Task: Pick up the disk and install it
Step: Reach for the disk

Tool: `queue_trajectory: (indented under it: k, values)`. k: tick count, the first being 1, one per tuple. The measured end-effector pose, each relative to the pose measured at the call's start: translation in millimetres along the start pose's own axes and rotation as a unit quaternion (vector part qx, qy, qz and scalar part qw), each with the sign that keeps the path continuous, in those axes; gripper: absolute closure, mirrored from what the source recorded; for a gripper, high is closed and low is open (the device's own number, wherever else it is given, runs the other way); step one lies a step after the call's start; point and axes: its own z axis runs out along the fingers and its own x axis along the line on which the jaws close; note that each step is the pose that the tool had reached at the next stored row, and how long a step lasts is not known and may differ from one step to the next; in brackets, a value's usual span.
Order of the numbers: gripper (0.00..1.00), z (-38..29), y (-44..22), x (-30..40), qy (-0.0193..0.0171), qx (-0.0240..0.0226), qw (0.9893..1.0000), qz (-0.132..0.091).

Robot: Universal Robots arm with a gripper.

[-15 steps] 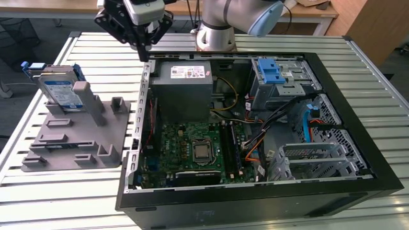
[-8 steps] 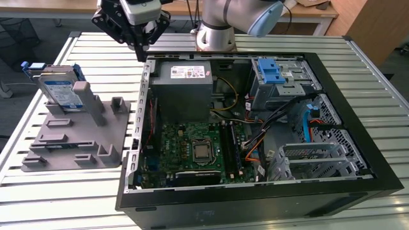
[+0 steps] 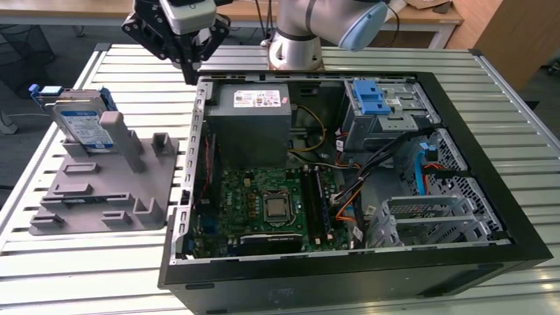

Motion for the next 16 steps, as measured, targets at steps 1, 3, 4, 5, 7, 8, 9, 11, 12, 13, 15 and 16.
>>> queue_trajectory:
  k: [1,3,4,5,7,8,9,11,12,13,15,16]
  values:
    - [0.89,0.0,0.0,0.5,0.0000,0.0000,1.0000,0.000]
    - [0.89,0.0,-0.1,1.3,0.0000,0.0000,1.0000,0.000]
    - [0.89,0.0,-0.1,1.8,0.0000,0.0000,1.0000,0.000]
    - [0.89,0.0,-0.2,2.2,0.0000,0.0000,1.0000,0.000]
    - [0.89,0.0,-0.2,3.0,0.0000,0.0000,1.0000,0.000]
    - [0.89,0.0,-0.3,3.5,0.0000,0.0000,1.0000,0.000]
    - [0.89,0.0,-0.3,3.8,0.0000,0.0000,1.0000,0.000]
    - [0.89,0.0,-0.4,4.7,0.0000,0.0000,1.0000,0.000]
    - [0.89,0.0,-0.4,5.1,0.0000,0.0000,1.0000,0.000]
    - [0.89,0.0,-0.4,5.5,0.0000,0.0000,1.0000,0.000]
    - [0.89,0.0,-0.5,6.3,0.0000,0.0000,1.0000,0.000]
    - [0.89,0.0,-0.5,6.6,0.0000,0.0000,1.0000,0.000]
